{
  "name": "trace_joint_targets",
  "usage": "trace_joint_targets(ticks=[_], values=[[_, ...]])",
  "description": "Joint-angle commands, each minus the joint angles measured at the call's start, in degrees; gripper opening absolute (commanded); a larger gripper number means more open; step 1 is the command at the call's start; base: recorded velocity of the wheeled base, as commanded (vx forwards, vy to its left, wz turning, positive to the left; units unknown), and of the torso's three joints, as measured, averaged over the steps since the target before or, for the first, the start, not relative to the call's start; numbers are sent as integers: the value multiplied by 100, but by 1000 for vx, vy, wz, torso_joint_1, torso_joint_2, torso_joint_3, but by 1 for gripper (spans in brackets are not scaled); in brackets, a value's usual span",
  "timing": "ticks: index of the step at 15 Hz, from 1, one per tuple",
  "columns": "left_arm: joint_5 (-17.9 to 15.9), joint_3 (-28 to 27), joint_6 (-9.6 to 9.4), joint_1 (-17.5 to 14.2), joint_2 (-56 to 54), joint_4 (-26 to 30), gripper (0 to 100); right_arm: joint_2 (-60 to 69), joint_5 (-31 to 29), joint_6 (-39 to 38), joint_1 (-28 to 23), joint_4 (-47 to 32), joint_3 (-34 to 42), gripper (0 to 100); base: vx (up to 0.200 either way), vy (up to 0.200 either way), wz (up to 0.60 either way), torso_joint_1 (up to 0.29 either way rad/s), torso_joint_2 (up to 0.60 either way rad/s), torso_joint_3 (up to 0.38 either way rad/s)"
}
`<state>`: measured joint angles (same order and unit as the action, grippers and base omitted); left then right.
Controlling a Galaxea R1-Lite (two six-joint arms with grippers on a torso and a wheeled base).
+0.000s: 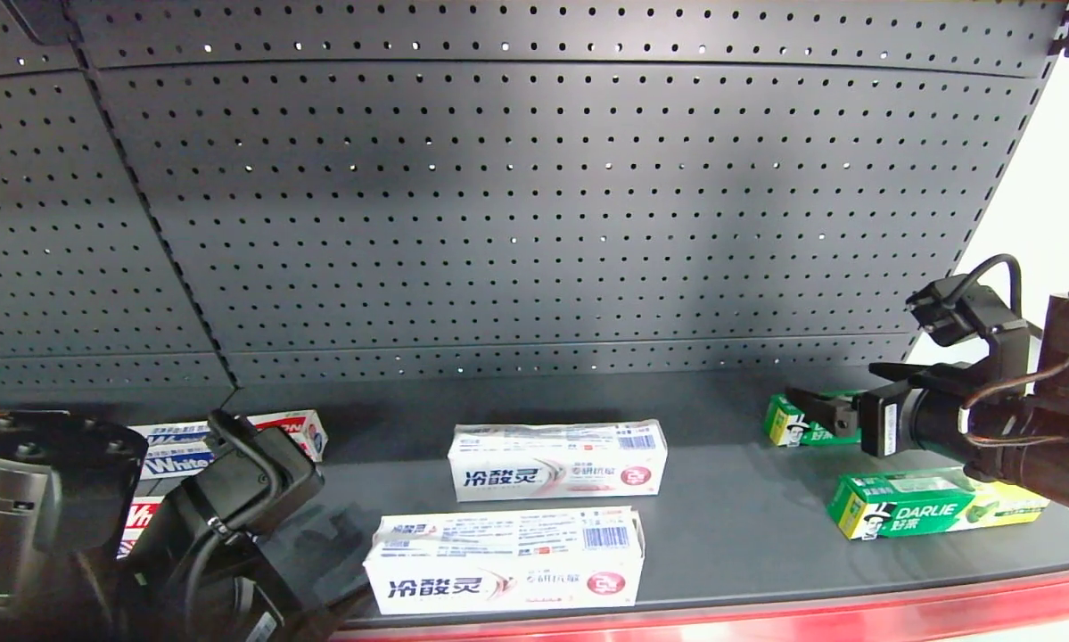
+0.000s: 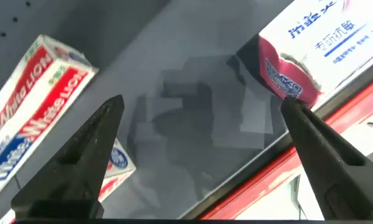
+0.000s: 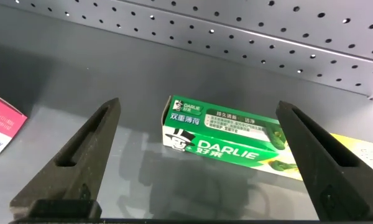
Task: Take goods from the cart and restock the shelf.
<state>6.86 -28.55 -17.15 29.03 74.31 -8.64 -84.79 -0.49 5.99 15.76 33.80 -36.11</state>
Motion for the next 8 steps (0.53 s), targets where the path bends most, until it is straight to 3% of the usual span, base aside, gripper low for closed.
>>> trace_joint_targets(ticks=[1, 8], values=[[-1, -107, 1, 77, 118, -6, 100, -20, -4, 8, 15, 3, 16, 100, 0, 0, 0, 0, 0, 0], [8, -265, 1, 323, 233, -6, 100, -12, -4, -1, 6, 3, 16, 100, 0, 0, 0, 0, 0, 0]])
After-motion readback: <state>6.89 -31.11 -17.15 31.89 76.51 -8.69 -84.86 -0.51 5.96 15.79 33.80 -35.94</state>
